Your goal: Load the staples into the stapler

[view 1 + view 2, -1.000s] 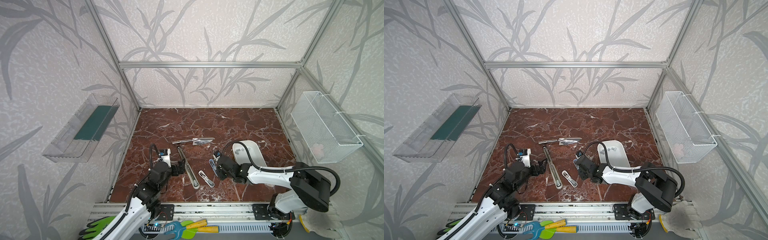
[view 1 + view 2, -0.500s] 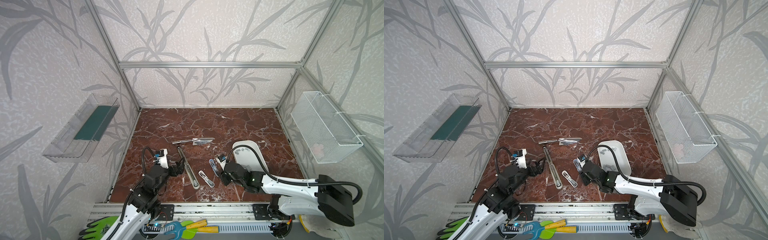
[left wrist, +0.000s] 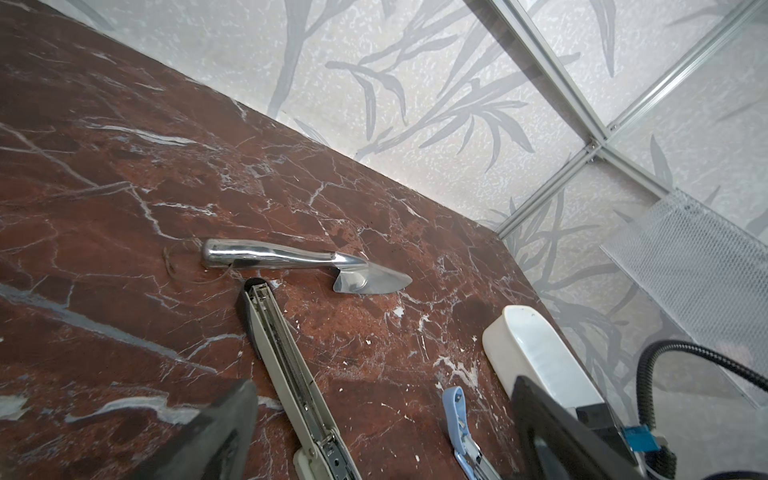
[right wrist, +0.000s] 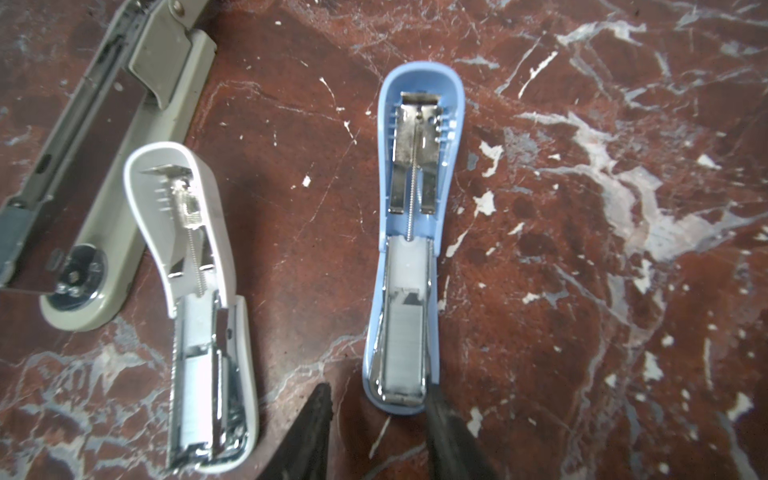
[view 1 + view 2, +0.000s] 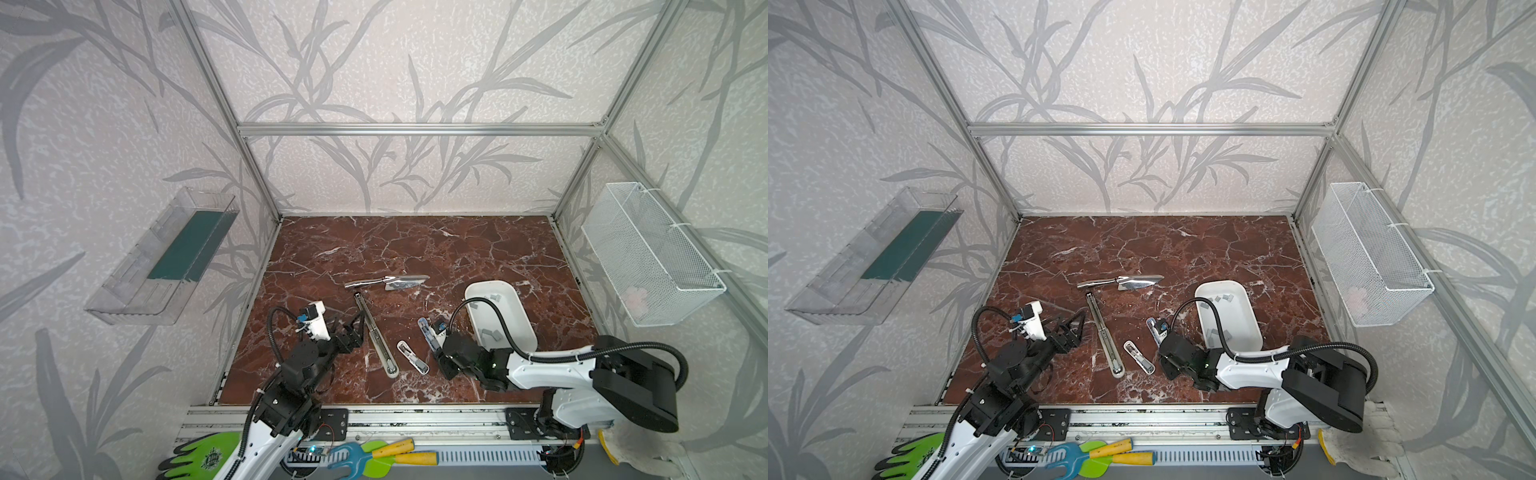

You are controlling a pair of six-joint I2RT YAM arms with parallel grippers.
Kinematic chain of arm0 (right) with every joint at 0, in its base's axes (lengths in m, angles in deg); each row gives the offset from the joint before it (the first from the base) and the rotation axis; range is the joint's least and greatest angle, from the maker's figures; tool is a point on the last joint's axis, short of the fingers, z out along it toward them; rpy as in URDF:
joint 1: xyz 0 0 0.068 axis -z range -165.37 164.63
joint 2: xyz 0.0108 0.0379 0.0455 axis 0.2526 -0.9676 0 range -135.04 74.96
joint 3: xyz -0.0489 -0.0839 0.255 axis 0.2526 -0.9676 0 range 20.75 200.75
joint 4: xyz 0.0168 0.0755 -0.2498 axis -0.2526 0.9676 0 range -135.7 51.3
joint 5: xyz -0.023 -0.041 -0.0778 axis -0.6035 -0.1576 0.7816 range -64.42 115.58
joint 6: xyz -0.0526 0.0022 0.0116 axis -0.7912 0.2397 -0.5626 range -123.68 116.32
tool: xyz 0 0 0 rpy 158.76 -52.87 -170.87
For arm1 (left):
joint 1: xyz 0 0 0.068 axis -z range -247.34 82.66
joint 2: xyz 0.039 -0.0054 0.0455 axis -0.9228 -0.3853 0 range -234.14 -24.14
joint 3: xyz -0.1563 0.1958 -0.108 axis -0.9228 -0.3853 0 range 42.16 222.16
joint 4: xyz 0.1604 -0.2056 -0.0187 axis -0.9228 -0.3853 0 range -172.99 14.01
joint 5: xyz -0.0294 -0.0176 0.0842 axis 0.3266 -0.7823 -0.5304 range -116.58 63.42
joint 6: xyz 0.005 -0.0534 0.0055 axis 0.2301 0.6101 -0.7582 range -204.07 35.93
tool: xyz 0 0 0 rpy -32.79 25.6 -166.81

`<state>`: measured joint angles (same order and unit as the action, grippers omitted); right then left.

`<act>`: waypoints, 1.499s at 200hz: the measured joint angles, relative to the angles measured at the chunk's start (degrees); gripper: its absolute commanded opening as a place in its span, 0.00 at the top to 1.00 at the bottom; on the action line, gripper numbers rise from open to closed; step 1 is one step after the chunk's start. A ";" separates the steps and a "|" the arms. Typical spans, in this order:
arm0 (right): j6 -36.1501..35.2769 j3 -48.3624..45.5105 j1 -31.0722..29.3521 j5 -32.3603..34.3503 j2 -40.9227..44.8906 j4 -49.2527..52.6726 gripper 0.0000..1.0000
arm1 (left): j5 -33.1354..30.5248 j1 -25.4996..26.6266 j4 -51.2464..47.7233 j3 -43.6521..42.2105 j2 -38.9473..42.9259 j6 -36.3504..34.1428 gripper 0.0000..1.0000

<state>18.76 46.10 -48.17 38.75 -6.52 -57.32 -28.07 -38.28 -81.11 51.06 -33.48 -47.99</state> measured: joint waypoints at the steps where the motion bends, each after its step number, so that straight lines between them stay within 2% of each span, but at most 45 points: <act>1: 0.00 0.00 0.00 0.02 -0.07 -0.07 0.64 | 0.15 0.00 0.11 0.09 -0.26 -0.09 0.07; 43: -0.17 0.31 0.00 2.14 -2.45 -2.80 0.67 | 7.45 0.00 6.99 1.53 -14.25 -2.58 0.07; 86: -0.20 0.72 -0.09 5.68 -5.46 -6.43 0.64 | 12.83 0.00 13.44 3.37 -28.37 -3.76 0.06; 103: -0.33 0.79 -0.09 6.54 -6.82 -8.83 0.64 | 13.88 0.02 14.97 3.37 -30.23 -4.15 0.06; 117: -0.98 0.42 -0.09 6.64 -8.02 -11.78 0.60 | 14.23 0.02 15.96 3.39 -31.12 -4.46 0.06; 165: -2.97 -5.62 -0.09 7.15 -10.25 -26.73 0.55 | 15.87 0.37 18.21 5.20 -34.84 -5.07 0.06; 190: -3.15 -8.85 -0.11 7.19 -11.02 -33.40 0.55 | 16.44 0.85 19.71 5.66 -37.29 -5.25 0.06; 220: -2.93 -10.29 -0.26 7.61 -12.90 -38.42 0.63 | 16.68 1.95 21.09 6.64 -41.68 -5.66 0.06; 263: -2.54 -10.75 -0.24 8.02 -13.84 -40.89 0.63 | 16.24 5.79 21.57 10.19 -47.91 -7.06 0.06; 300: -2.56 -10.75 -0.26 7.34 -9.81 -35.23 0.63 | 14.36 9.18 22.10 12.22 -51.63 -8.59 0.06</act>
<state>16.20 35.34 -48.43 46.10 -16.33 -92.55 -13.71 -29.10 -59.02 63.28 -85.11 -56.58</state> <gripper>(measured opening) 0.368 0.937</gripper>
